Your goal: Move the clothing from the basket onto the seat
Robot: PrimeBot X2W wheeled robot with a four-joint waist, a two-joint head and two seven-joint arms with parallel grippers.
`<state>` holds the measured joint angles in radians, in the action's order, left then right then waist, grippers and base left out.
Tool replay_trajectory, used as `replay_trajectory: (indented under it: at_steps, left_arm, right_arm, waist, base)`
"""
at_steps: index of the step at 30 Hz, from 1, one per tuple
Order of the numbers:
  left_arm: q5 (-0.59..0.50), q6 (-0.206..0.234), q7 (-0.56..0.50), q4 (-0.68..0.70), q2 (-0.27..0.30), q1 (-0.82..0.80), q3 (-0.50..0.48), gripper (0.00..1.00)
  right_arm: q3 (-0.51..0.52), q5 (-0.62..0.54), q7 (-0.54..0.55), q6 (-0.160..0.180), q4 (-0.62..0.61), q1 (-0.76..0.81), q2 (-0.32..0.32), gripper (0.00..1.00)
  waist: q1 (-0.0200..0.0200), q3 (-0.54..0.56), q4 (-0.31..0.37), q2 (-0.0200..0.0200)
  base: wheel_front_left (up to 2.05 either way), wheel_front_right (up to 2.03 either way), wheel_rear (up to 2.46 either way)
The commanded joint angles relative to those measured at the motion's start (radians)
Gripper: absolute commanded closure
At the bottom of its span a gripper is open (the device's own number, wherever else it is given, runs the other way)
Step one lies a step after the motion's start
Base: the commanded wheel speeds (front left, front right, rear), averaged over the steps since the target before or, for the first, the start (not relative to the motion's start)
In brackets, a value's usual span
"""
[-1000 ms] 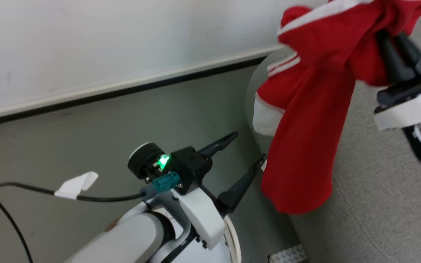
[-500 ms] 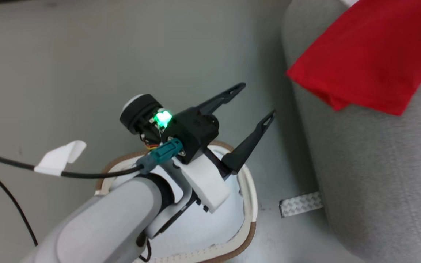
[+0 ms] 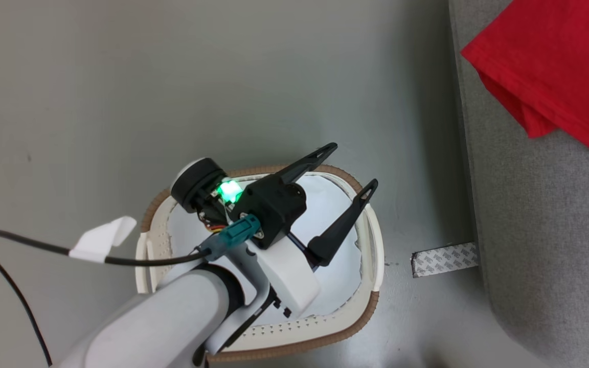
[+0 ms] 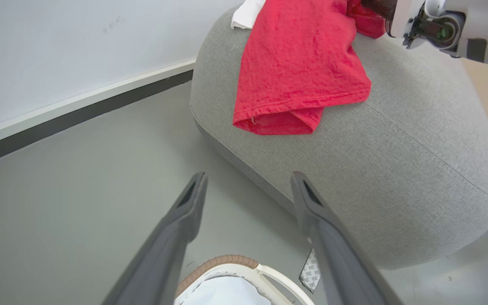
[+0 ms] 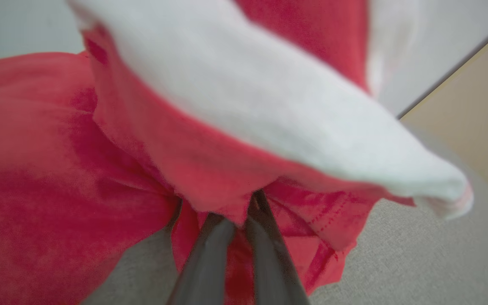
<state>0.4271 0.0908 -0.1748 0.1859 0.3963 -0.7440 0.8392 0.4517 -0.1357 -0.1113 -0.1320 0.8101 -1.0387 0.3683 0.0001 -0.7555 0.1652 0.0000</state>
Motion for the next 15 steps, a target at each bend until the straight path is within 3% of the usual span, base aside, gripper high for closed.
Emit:
replay_trajectory:
  at_steps: [1, 2, 3, 4, 5, 6, 15]
  left_arm:
    - [-0.001, 0.004, 0.004, 0.003, 0.008, 0.006, -0.003, 0.0]
    - [-0.001, 0.006, 0.006, 0.004, 0.01, 0.01, -0.002, 0.0]
    - [0.0, 0.008, 0.007, 0.003, 0.011, 0.015, -0.002, 0.0]
    - [0.002, 0.011, 0.009, 0.0, 0.011, 0.019, -0.003, 0.0]
    - [0.003, 0.014, 0.011, -0.004, 0.01, 0.021, -0.005, 0.0]
    - [0.004, 0.019, 0.016, -0.006, 0.007, 0.024, -0.007, 0.0]
    - [0.038, 0.031, 0.058, -0.044, -0.009, 0.064, -0.013, 0.0]
  right_arm:
    - [0.015, -0.005, -0.001, 0.002, 0.009, 0.007, 0.001, 1.0]
    - [0.03, -0.017, -0.002, 0.002, 0.022, 0.007, -0.01, 1.0]
    - [0.038, -0.028, -0.006, 0.002, 0.034, 0.005, -0.02, 0.85]
    - [0.049, -0.039, -0.015, 0.002, 0.044, 0.004, -0.026, 0.62]
    - [0.057, -0.052, -0.021, 0.002, 0.052, 0.006, -0.029, 0.19]
    - [0.066, -0.055, -0.02, 0.002, 0.062, 0.009, -0.035, 0.0]
    - [0.081, -0.111, -0.082, 0.002, 0.106, 0.099, -0.077, 0.0]
  waist:
    - [-0.0001, 0.001, 0.002, 0.0]
    - [-0.0001, 0.002, 0.004, 0.0]
    - [-0.0001, 0.005, 0.005, 0.0]
    - [-0.0001, 0.012, 0.007, 0.0]
    - [-0.0001, 0.021, 0.009, 0.0]
    - [-0.0001, 0.031, 0.011, 0.0]
    - [-0.0001, 0.161, 0.02, 0.0]
  base:
    - [0.0, 0.0, 0.0]
    - [0.0, 0.0, 0.0]
    - [0.0, 0.0, 0.0]
    - [0.0, 0.0, 0.0]
    - [0.0, 0.0, 0.0]
    - [0.0, 0.0, 0.0]
    - [0.0, 0.0, 0.0]
